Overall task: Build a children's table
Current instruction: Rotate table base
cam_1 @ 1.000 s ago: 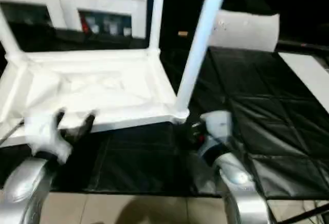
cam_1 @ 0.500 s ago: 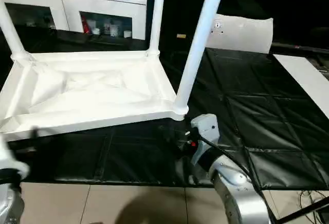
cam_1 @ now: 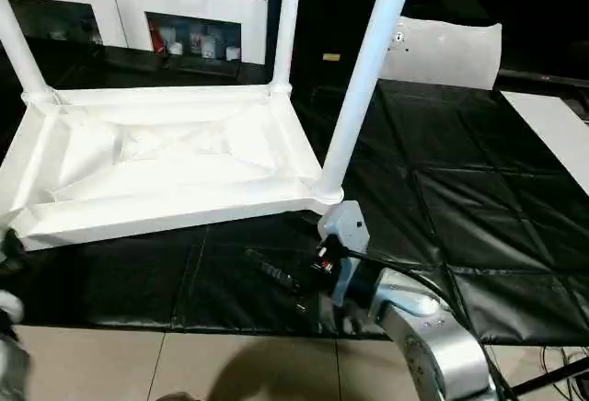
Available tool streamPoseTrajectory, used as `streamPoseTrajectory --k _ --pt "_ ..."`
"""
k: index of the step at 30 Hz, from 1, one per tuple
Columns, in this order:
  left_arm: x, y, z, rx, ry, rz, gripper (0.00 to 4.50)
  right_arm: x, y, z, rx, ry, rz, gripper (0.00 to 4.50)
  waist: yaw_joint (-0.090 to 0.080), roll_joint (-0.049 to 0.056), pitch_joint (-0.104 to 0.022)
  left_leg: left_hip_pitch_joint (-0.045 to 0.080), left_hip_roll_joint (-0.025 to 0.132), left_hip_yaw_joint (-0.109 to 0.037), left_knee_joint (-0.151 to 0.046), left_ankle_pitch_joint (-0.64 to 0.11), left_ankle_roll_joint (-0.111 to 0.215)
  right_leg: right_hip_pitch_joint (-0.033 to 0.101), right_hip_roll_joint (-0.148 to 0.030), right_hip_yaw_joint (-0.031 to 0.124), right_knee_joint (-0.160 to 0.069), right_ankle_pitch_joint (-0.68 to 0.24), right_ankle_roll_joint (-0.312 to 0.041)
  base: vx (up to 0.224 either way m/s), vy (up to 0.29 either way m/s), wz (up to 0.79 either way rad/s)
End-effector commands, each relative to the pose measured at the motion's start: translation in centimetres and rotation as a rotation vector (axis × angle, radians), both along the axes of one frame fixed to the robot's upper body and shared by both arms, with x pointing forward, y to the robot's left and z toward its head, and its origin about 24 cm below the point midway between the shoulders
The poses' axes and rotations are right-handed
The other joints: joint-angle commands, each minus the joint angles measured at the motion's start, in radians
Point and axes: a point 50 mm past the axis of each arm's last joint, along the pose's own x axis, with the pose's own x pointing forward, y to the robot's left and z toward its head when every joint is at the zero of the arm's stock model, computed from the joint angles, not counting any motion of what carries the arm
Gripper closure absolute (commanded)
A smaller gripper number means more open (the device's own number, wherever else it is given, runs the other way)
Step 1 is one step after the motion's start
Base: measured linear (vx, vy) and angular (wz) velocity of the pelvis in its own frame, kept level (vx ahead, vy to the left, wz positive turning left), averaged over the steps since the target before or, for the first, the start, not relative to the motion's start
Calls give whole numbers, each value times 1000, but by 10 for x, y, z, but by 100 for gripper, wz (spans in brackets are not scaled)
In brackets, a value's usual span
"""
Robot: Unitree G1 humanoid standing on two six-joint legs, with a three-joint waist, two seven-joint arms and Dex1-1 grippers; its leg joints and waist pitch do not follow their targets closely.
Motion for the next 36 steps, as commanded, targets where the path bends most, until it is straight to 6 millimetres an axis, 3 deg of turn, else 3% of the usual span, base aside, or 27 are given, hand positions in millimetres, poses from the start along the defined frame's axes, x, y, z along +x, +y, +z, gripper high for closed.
streamPoseTrajectory --k 1,4,6,9,11,15,16,17,18,20,21,22,23,24,25,26,27,29,30,32,34,36 --pt "2 6 1 -5 -11 9 2 2 0 6 3 -18 14 0 1 21 -34 18 78 -30 -99 -258 -6 0 -117 58 -82 -15 -166 0 0 0" --pt "17 14 8 -15 -40 -69 2 2 0 5 2 -13 21 0 0 16 -36 18 76 -30 -98 -213 -2 1 -116 57 -78 43 -161 0 0 0" --pt "35 8 10 -58 -56 -271 2 1 1 4 -4 -4 34 0 5 19 -38 22 75 -28 -98 -197 -8 -3 -117 58 -75 62 -156 0 0 0" --pt "46 9 9 -120 -50 -379 2 1 0 2 -19 4 38 0 9 23 -40 24 76 -25 -99 -194 -18 -4 -116 57 -71 90 -160 0 0 0" --pt "50 8 10 -151 -48 -452 2 2 -2 2 -30 4 31 0 20 24 -36 30 77 -21 -102 -247 -34 -10 -118 58 -77 19 -163 0 0 0" --pt "53 -8 10 -232 -54 -698 2 8 -10 -4 -93 23 -37 0 29 25 -33 35 79 -17 -109 -298 -62 -18 -118 60 -82 -63 -168 0 0 0" --pt "50 -20 11 -253 -41 -826 2 13 -15 -9 -127 33 -100 0 31 25 -33 34 78 -15 -110 -303 -65 -18 -117 60 -82 -72 -166 0 0 0" --pt "50 -20 11 -253 -41 -826 2 13 -15 -9 -127 33 -100 0 34 24 -33 33 78 -12 -113 -298 -70 -19 -119 61 -81 -80 -163 0 0 0" --pt "43 -42 11 -307 -12 -1055 2 23 -26 -16 -198 36 -228 0 40 23 -34 36 80 -8 -112 -296 -78 -23 -118 61 -80 -87 -159 0 0 0" --pt "37 -55 11 -347 11 -1179 2 30 -33 -21 -251 43 -313 0 43 25 -33 41 77 2 -114 -300 -90 -32 -112 60 -81 -103 -158 0 0 0" --pt "35 -64 11 -382 21 -1254 2 36 -38 -25 -289 38 -379 0 43 11 -33 44 76 10 -113 -301 -89 -33 -114 61 -83 -115 -157 0 0 0" --pt "35 -70 13 -396 16 -1301 2 40 -41 -26 -293 49 -427 0 45 10 -33 43 75 14 -113 -298 -86 -33 -114 61 -84 -127 -155 0 0 0" --pt "35 -71 14 -400 14 -1313 2 42 -41 -27 -293 53 -438 0 45 10 -37 44 74 21 -111 -273 -80 -32 -116 61 -83 -118 -147 0 0 0" --pt "35 -77 17 -413 12 -1364 2 46 -42 -29 -314 52 -469 0 43 11 -36 36 78 19 -115 -251 -75 -25 -116 58 -81 -98 -135 0 0 0" --pt "37 -82 18 -420 16 -1401 2 51 -42 -31 -341 46 -489 0 40 4 -37 33 79 20 -115 -237 -74 -24 -116 57 -79 -85 -131 0 0 0" --pt "38 -85 19 -424 20 -1425 2 54 -42 -33 -361 41 -501 0 35 10 -40 35 75 20 -116 -231 -84 -25 -111 53 -73 -69 -131 0 0 0" --pt "38 -87 20 -420 30 -1447 2 56 -41 -33 -368 39 -506 0 28 6 -44 35 73 22 -112 -211 -88 -23 -108 53 -70 -16 -130 0 0 0" --pt "39 -94 20 -408 65 -1507 2 63 -39 -36 -386 33 -516 0 19 1 -50 28 67 26 -103 -137 -69 -15 -109 54 -64 88 -132 0 0 0" --pt "40 -99 20 -400 86 -1547 2 67 -37 -38 -392 37 -528 0 18 -6 -57 22 66 27 -94 -66 -42 -6 -109 55 -55 188 -131 0 0 0" --pt "44 -110 21 -384 110 -1606 2 76 -32 -46 -429 44 -542 0 13 -4 -63 18 62 30 -82 37 4 -8 -104 51 -43 337 -145 0 0 0" --pt "46 -120 23 -380 119 -1659 2 80 -27 -52 -460 46 -530 0 11 -7 -59 16 63 32 -85 15 11 -7 -104 49 -46 316 -154 0 0 0" --pt "45 -128 25 -388 132 -1721 2 84 -23 -55 -472 48 -526 0 12 2 -57 19 70 32 -87 -26 -1 -9 -107 49 -47 250 -170 0 0 0"
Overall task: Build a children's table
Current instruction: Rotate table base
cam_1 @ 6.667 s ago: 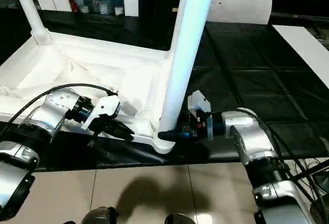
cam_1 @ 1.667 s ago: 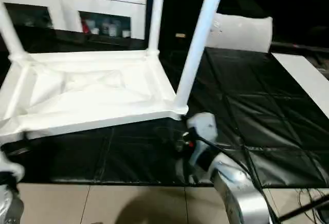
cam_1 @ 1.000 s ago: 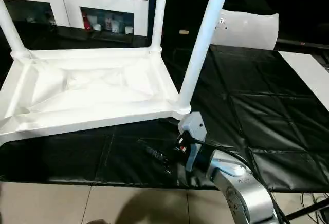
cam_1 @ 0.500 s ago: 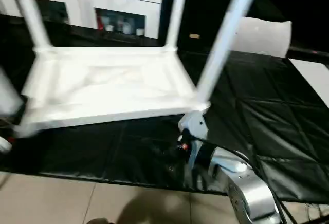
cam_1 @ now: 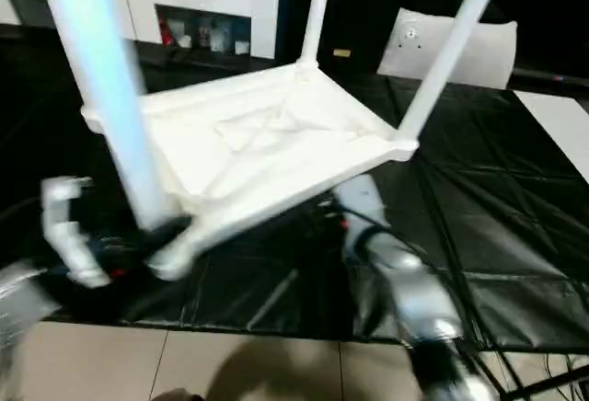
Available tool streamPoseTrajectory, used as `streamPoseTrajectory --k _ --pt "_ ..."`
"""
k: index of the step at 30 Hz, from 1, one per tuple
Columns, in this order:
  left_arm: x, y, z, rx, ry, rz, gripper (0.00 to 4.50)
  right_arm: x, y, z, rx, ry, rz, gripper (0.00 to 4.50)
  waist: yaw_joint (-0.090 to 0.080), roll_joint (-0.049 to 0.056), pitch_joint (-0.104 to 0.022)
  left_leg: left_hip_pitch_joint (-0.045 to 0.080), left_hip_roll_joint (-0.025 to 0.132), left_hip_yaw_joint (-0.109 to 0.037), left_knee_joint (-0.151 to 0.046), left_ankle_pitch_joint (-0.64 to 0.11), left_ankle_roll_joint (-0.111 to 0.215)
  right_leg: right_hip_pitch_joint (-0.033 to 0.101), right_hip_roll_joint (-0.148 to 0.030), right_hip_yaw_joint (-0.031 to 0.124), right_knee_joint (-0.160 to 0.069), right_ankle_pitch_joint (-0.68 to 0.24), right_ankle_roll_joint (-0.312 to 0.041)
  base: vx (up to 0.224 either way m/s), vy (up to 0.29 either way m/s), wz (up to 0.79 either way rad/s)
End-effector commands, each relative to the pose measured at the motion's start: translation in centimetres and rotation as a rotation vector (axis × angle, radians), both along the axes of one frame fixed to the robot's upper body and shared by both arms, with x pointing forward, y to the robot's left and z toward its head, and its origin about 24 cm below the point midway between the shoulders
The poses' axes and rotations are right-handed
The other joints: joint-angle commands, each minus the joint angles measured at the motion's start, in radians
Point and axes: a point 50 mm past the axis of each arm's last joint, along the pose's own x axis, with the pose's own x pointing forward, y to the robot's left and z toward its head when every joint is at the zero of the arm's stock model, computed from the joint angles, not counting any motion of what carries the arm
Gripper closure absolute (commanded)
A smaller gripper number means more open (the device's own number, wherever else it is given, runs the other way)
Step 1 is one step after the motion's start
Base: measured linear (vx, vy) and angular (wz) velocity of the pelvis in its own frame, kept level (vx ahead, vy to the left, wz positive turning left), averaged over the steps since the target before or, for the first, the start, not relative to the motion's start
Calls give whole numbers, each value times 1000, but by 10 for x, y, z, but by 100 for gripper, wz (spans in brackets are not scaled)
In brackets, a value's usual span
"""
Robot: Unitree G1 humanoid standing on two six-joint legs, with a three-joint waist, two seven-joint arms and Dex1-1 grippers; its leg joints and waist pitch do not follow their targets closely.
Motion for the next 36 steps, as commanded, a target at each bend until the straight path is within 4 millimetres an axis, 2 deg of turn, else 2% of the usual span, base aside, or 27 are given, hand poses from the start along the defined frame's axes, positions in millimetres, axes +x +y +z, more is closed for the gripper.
streamPoseTrajectory --k 1,2,6,8,10,12,16,17,18,21,22,23,25,28,29,31,34,35,36 --pt "-5 -16 4 -1 4 -126 2 5 -1 -5 -31 1 -9 0 -6 20 -50 35 68 -24 -70 -51 -12 14 -78 45 -51 238 -191 0 0 0" --pt "-6 -20 5 -2 6 -156 2 7 1 -6 -34 4 -7 0 -6 21 -50 38 68 -24 -71 -70 -20 14 -78 44 -53 206 -194 0 0 0" --pt "-11 -31 9 -7 13 -257 2 13 6 -11 -43 8 0 0 -13 19 -49 35 68 -23 -72 -75 -33 15 -77 45 -52 200 -197 0 0 0" --pt "-17 -47 17 -38 3 -362 2 18 18 -12 -12 2 29 0 -19 19 -49 32 67 -24 -74 -95 -38 17 -79 44 -52 174 -203 0 0 0" --pt "-19 -57 25 -84 -5 -417 2 20 30 -9 8 -16 65 0 -23 20 -46 34 70 -25 -76 -129 -51 14 -81 45 -55 124 -210 0 0 0" --pt "-20 -64 29 -120 -6 -449 2 21 36 -8 22 -24 85 0 -29 15 -45 32 69 -23 -76 -143 -60 15 -80 47 -57 101 -216 0 0 0" --pt "-17 -78 37 -155 -34 -485 2 25 48 -6 33 -38 110 0 -39 9 -47 26 67 -21 -71 -122 -46 19 -81 50 -57 113 -216 0 0 0" --pt "-15 -81 37 -151 -42 -485 2 25 50 -6 33 -40 111 0 -40 11 -46 28 68 -21 -70 -125 -43 15 -82 51 -57 104 -220 0 0 0" --pt "-15 -81 37 -151 -42 -485 2 25 50 -6 33 -40 111 0 -41 10 -46 26 67 -21 -69 -125 -44 16 -81 51 -57 100 -221 0 0 0" --pt "-7 -91 37 -131 -68 -470 2 28 53 -7 35 -49 117 0 -37 15 -46 29 70 -19 -67 -129 -45 13 -82 53 -59 95 -218 0 0 0" --pt "-2 -93 36 -123 -85 -444 2 28 53 -7 31 -53 116 0 -38 13 -46 27 71 -19 -68 -127 -44 15 -81 53 -58 99 -217 0 0 0" --pt "1 -94 37 -116 -98 -421 2 28 53 -7 27 -55 114 0 -36 17 -47 29 72 -20 -68 -125 -47 15 -79 53 -58 105 -212 0 0 0" --pt "14 -95 37 -97 -130 -340 2 28 52 -8 12 -59 104 0 -36 16 -47 29 72 -20 -67 -121 -47 15 -77 52 -58 122 -208 0 0 0" --pt "40 -87 42 -62 -207 -175 2 29 36 -14 -13 -55 23 0 -35 14 -50 30 72 -22 -66 -108 -40 19 -79 52 -57 152 -205 0 0 0" --pt "40 -87 42 -61 -209 -170 2 29 35 -14 -13 -55 21 0 -33 15 -49 31 72 -22 -67 -115 -42 17 -78 52 -57 147 -206 0 0 0" --pt "56 -79 47 -33 -253 -63 2 28 20 -17 -13 -58 -41 0 -31 13 -49 30 72 -22 -68 -131 -43 18 -81 52 -59 127 -206 0 0 0" --pt "64 -77 49 -4 -279 -8 2 27 9 -19 2 -64 -77 0 -25 14 -48 32 73 -22 -68 -140 -43 17 -80 52 -61 113 -196 0 0 0" --pt "69 -79 49 24 -304 30 2 23 -9 -18 13 -85 -125 0 -22 21 -50 32 73 -23 -67 -134 -43 17 -81 51 -57 132 -199 0 0 0" --pt "69 -79 49 24 -305 29 2 23 -10 -18 13 -87 -127 0 -17 19 -51 33 75 -22 -65 -126 -40 19 -80 52 -59 159 -191 0 0 0"
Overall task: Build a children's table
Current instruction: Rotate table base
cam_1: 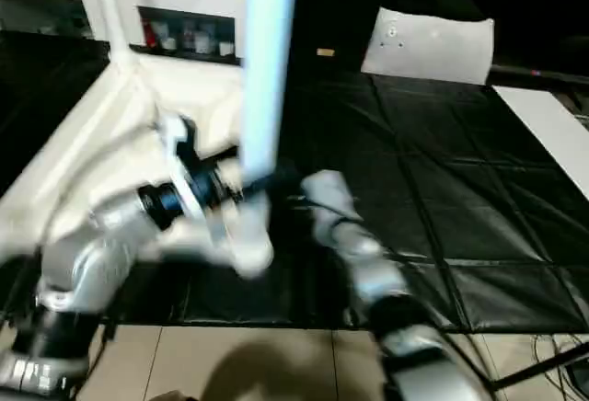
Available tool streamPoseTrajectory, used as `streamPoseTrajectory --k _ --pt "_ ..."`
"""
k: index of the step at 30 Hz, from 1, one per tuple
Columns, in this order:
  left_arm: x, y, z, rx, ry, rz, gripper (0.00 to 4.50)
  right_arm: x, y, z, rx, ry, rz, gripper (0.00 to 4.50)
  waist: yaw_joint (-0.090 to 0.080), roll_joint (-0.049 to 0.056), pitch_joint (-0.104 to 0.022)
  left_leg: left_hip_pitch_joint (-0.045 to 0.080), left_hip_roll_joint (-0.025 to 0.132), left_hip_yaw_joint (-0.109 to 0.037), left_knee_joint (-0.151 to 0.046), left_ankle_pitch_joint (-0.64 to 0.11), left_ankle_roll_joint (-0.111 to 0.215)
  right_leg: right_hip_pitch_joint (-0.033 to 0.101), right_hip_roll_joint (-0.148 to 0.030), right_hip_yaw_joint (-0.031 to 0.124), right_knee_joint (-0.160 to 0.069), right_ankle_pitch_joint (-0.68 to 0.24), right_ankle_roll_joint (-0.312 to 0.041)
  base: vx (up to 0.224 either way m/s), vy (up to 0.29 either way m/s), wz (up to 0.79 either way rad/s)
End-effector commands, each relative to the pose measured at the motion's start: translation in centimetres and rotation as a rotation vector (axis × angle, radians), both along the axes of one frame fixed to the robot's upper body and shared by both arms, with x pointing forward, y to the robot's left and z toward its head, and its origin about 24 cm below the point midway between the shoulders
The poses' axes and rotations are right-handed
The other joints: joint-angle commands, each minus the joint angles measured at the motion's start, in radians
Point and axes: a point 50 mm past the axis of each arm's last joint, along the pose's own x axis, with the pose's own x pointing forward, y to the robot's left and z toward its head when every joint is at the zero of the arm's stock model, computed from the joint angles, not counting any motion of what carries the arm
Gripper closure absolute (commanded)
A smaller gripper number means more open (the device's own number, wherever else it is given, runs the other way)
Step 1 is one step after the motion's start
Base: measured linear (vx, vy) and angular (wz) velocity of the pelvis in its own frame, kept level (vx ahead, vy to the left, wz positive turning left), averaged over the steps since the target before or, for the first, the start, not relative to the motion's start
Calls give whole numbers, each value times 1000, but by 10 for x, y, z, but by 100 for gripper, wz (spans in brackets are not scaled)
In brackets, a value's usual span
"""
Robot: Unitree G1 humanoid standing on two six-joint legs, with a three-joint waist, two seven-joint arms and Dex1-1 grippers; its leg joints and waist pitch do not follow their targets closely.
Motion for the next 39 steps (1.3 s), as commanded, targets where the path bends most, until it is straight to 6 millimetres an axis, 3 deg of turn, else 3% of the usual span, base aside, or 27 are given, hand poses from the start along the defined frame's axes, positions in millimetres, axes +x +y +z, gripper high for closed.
streamPoseTrajectory --k 1,7,13,16,20,21,22,23,26,27,29,31,32,36,39 --pt "2 -2 2 14 -24 18 2 2 -11 7 16 -37 -40 0 4 19 -58 30 65 -23 -67 -122 -35 25 -89 49 -67 178 -185 0 0 0" --pt "-11 -4 -10 58 -18 -72 2 -4 -29 21 60 -122 -49 0 12 22 -55 26 64 -21 -65 -102 3 24 -91 48 -66 198 -210 0 0 0" --pt "-26 23 -30 134 46 -75 2 -27 -27 37 134 -161 64 0 12 30 -50 28 66 -25 -72 -131 13 21 -86 48 -71 157 -198 0 0 0" --pt "-38 36 -40 162 89 -74 2 -37 -28 39 143 -159 79 0 11 34 -44 28 69 -25 -78 -183 -5 16 -89 49 -78 62 -212 0 0 0" --pt "-51 59 -53 227 147 -58 2 -52 -31 43 152 -152 84 0 9 33 -38 29 67 -25 -83 -216 -11 8 -85 52 -85 -11 -194 0 0 0" --pt "-51 66 -55 266 150 -51 2 -56 -32 45 153 -148 90 0 7 24 -37 29 66 -24 -85 -230 -14 6 -84 53 -90 -43 -184 0 0 0" --pt "-50 70 -55 290 149 -46 2 -58 -33 46 154 -144 94 0 10 31 -36 33 65 -25 -86 -248 -19 1 -85 54 -91 -84 -177 0 0 0" --pt "-44 76 -57 342 150 -41 2 -61 -32 47 147 -137 117 0 9 23 -33 32 65 -24 -88 -256 -19 0 -84 54 -97 -108 -170 0 0 0" --pt "-27 90 -59 514 106 -11 2 -66 -30 47 116 -118 187 0 15 28 -33 36 65 -27 -89 -282 -42 -6 -90 58 -102 -174 -142 0 0 0" --pt "-25 90 -58 531 99 -13 30 -67 -30 47 112 -116 195 0 15 30 -35 34 67 -30 -91 -271 -50 -3 -93 57 -98 -158 -143 0 0 0" --pt "-17 91 -57 596 81 -38 38 -69 -30 47 91 -108 224 0 16 30 -40 36 68 -29 -89 -244 -46 -3 -93 57 -91 -94 -155 0 0 0" --pt "-10 90 -57 694 70 -107 43 -71 -29 49 82 -100 258 0 19 32 -45 32 63 -26 -82 -182 -26 1 -90 57 -83 6 -163 0 0 0" --pt "-6 89 -58 744 66 -148 69 -72 -29 51 80 -94 273 0 21 30 -46 29 62 -25 -79 -138 -8 5 -90 57 -76 88 -171 0 0 0" --pt "6 87 -60 821 50 -199 95 -75 -28 54 74 -85 308 0 26 28 -49 30 62 -23 -74 -123 12 8 -95 56 -75 130 -190 0 0 0" --pt "18 84 -60 860 49 -233 128 -79 -26 57 85 -80 359 0 29 32 -47 33 66 -24 -75 -160 5 8 -99 56 -79 76 -204 0 0 0"
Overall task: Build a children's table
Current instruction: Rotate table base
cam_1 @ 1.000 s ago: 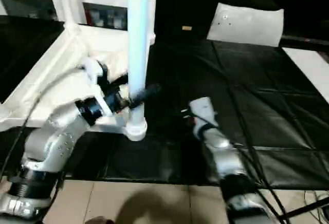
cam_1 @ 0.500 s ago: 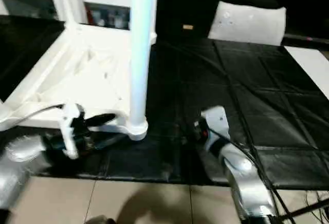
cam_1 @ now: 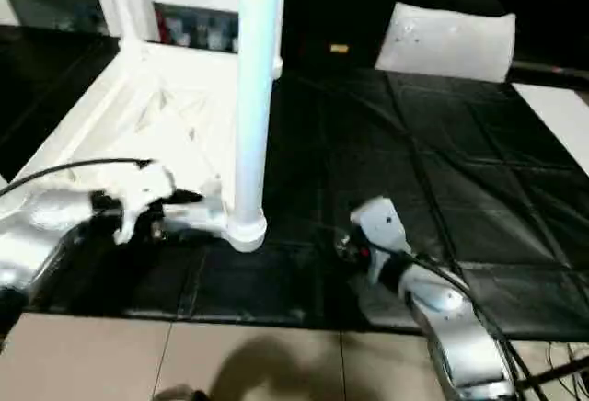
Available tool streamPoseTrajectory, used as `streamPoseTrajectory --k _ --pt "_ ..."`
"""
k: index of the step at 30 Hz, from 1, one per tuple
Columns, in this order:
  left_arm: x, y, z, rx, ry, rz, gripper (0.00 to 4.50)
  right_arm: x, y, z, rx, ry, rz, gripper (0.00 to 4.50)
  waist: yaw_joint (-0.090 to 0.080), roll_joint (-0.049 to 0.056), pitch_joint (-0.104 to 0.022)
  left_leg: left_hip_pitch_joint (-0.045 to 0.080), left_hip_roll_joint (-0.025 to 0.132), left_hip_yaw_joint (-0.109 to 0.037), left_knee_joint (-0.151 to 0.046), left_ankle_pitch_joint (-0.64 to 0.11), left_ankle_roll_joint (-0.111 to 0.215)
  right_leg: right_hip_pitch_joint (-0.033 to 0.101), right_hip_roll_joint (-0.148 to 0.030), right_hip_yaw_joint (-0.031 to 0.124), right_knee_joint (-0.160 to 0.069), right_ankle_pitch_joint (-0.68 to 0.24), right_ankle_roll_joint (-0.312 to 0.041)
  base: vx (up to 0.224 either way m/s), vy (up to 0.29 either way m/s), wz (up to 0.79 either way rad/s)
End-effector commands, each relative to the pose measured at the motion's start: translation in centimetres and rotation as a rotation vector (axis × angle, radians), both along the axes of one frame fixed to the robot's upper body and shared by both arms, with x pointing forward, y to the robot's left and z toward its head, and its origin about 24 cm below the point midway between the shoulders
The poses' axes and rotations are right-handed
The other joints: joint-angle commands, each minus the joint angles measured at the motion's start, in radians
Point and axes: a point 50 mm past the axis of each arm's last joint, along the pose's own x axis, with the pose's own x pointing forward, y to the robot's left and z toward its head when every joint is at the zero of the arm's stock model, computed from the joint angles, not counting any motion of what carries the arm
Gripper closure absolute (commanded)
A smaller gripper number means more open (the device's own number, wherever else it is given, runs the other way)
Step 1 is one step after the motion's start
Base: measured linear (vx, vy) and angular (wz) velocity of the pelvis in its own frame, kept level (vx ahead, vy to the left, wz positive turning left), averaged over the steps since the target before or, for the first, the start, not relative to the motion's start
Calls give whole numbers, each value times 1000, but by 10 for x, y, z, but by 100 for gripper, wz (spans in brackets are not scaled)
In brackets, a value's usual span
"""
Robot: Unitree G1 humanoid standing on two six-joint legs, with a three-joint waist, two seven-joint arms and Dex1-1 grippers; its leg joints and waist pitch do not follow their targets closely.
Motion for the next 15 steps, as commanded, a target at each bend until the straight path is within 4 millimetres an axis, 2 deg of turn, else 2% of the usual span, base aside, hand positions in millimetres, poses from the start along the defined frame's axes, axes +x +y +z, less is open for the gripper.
streamPoseTrajectory --k 1,2,3,7,9,12,15 --pt "5 -3 0 39 8 -46 128 -3 1 5 9 7 43 0 2 18 -57 37 68 -29 -74 -167 -2 17 -101 48 -78 70 -208 0 0 0" --pt "9 -3 1 59 18 -65 138 -7 3 6 13 16 82 0 4 20 -57 38 71 -31 -74 -173 -6 18 -103 48 -76 68 -214 0 0 0" --pt "11 -3 2 63 32 -75 164 -10 4 8 24 28 113 0 4 17 -56 37 68 -29 -74 -176 -3 18 -100 49 -79 69 -215 0 0 0" --pt "14 -3 3 84 67 -111 176 -18 4 11 43 61 194 0 7 15 -58 34 70 -29 -71 -156 20 22 -105 49 -74 120 -238 0 0 0" --pt "15 -3 3 87 71 -122 206 -20 3 11 44 75 212 0 7 14 -57 33 71 -30 -70 -156 25 23 -107 48 -74 113 -244 0 0 0" --pt "19 -4 5 89 80 -140 218 -23 1 13 40 94 236 0 9 12 -57 34 72 -30 -71 -160 27 21 -109 46 -75 96 -254 0 0 0" --pt "21 -6 5 94 109 -164 256 -24 1 13 26 107 260 0 12 13 -57 37 74 -30 -71 -167 24 21 -111 46 -77 74 -258 0 0 0"
